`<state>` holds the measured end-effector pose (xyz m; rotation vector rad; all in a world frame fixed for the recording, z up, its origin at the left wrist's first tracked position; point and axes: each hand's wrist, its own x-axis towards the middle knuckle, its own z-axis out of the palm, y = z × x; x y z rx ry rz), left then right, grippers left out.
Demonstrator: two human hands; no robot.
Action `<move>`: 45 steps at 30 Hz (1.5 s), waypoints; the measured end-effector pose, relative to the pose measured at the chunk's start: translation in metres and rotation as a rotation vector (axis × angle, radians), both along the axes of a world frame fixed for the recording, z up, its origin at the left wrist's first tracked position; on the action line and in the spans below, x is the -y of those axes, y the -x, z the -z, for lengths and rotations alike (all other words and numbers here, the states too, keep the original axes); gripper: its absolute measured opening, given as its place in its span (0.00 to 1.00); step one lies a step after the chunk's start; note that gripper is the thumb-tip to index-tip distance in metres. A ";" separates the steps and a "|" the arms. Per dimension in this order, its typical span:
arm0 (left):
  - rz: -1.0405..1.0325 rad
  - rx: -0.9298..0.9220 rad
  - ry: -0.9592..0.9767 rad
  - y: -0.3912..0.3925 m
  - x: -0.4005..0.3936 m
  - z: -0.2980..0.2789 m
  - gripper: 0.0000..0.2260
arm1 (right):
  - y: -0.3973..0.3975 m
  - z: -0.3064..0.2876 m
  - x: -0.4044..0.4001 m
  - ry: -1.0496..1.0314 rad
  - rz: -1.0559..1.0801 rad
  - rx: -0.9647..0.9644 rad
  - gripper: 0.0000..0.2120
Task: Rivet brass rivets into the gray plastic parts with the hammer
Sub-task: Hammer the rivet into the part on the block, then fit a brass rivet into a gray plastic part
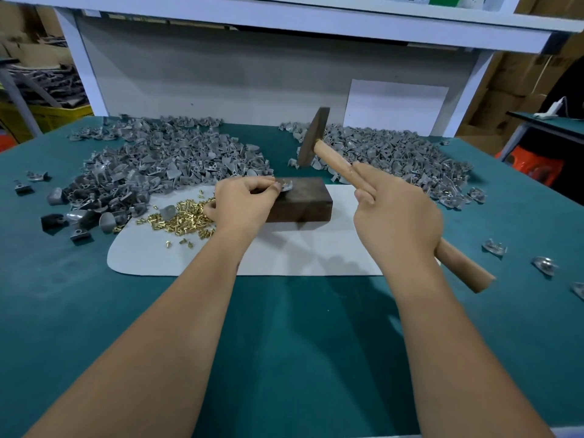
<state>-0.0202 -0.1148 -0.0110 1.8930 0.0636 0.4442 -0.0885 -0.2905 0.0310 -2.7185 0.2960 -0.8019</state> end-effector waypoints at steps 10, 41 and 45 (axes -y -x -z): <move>-0.124 -0.050 -0.162 -0.005 0.000 0.003 0.05 | -0.008 0.009 -0.003 -0.073 -0.042 -0.070 0.17; 0.091 0.129 -0.250 -0.006 -0.014 0.003 0.08 | -0.072 0.009 -0.058 -0.285 -0.450 -0.058 0.08; 0.057 0.101 -0.307 -0.007 -0.012 0.003 0.08 | -0.078 0.017 -0.061 -0.263 -0.407 -0.023 0.07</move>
